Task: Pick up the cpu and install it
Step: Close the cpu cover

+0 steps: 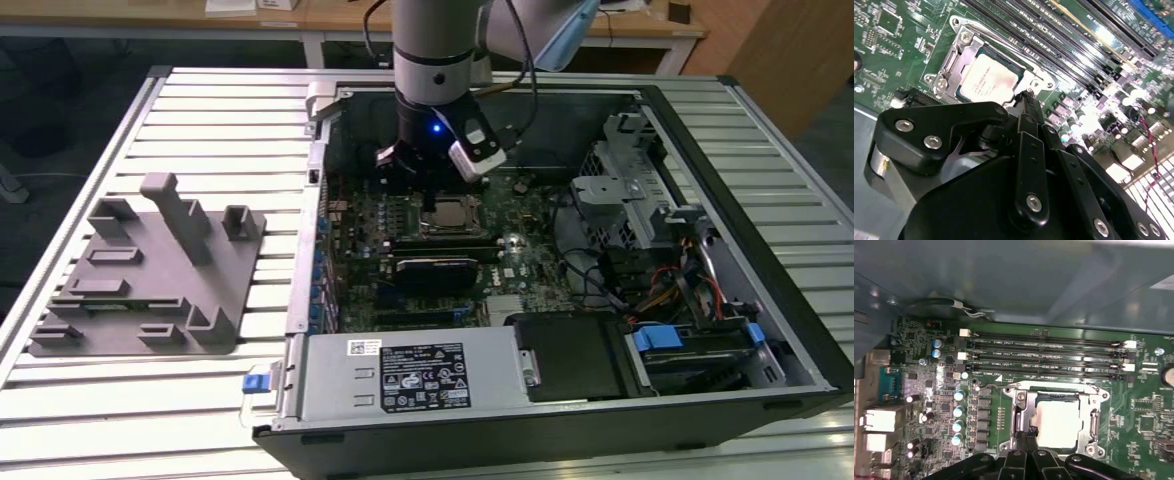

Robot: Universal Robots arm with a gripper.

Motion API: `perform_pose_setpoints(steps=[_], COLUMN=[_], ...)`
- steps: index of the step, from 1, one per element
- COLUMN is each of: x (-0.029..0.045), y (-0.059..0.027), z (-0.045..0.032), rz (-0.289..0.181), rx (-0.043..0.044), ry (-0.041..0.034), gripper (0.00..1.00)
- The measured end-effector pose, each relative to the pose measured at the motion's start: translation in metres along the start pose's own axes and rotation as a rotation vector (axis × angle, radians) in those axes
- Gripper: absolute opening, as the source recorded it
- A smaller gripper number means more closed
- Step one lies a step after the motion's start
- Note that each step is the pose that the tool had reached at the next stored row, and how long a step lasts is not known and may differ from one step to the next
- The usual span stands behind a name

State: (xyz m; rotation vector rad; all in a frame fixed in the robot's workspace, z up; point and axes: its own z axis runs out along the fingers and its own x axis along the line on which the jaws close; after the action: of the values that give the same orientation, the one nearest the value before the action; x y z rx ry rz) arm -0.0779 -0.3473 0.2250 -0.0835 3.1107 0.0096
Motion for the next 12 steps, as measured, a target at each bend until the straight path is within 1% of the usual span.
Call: perform_pose_setpoints(steps=[1,4,6,8,12], x=[0.0,-0.0007,-0.0031,-0.0081,-0.0207], y=[0.0,0.0,-0.0001,-0.0003,-0.0008], z=[-0.0014,-0.0016,-0.0017,-0.0015,-0.0011], rz=[0.0,0.0,0.0,0.0,0.0], rx=[0.0,-0.0001,0.0016,0.0018,0.0034], ry=[-0.0002,-0.0004,-0.0001,0.0002,0.0023], gripper=[0.11,0.11,0.11,0.11,0.11])
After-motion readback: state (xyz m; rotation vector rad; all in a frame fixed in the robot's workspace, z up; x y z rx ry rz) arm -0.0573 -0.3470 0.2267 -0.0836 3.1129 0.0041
